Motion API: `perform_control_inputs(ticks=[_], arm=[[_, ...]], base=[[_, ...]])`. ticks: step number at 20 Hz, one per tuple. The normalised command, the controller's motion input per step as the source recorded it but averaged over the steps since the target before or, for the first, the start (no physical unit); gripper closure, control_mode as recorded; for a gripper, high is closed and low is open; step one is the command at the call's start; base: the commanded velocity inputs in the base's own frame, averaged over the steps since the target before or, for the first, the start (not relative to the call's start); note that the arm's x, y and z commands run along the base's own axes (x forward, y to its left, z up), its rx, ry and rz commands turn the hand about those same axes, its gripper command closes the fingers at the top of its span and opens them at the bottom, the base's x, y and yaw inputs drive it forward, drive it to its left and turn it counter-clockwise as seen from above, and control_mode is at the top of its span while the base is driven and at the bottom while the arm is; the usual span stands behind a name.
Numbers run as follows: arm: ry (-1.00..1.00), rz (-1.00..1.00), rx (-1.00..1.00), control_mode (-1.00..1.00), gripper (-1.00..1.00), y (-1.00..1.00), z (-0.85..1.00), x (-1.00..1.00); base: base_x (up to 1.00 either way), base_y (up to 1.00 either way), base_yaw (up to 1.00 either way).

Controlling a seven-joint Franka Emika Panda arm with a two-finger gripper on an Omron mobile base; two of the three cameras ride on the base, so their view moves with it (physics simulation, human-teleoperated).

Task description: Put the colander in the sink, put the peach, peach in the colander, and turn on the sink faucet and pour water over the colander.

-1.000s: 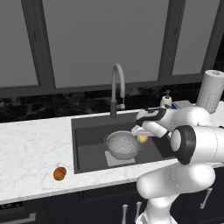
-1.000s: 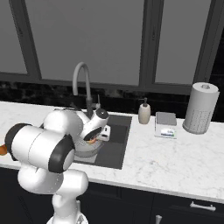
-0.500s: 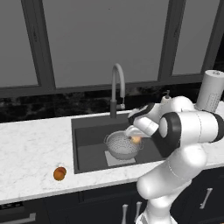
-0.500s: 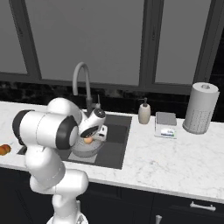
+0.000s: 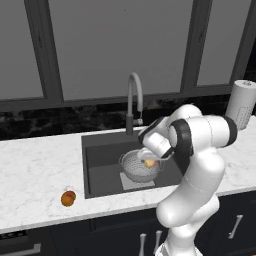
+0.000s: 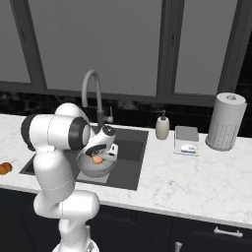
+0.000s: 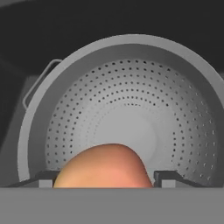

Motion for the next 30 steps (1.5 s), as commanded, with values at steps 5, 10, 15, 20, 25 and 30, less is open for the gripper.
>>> perform_control_inputs(ticks=[5, 10, 15, 20, 25, 30], arm=[[0.00, 0.00, -0.01, -1.00, 1.00, 0.00, -0.30, 0.21], [0.00, 0.00, -0.01, -1.00, 1.00, 0.01, -0.17, 0.17], [0.00, 0.00, -0.02, -1.00, 1.00, 0.05, -0.16, 0.17], [0.00, 0.00, -0.03, -1.00, 1.00, 0.09, -0.09, 0.18], [0.00, 0.00, -0.01, -1.00, -1.00, 0.30, -0.03, -0.03], [0.00, 0.00, -0.06, -1.00, -1.00, 0.19, 0.00, -0.17]], base=[[0.00, 0.00, 0.00], [0.00, 0.00, 0.00], [0.00, 0.00, 0.00], [0.00, 0.00, 0.00], [0.00, 0.00, 0.00], [0.00, 0.00, 0.00]])
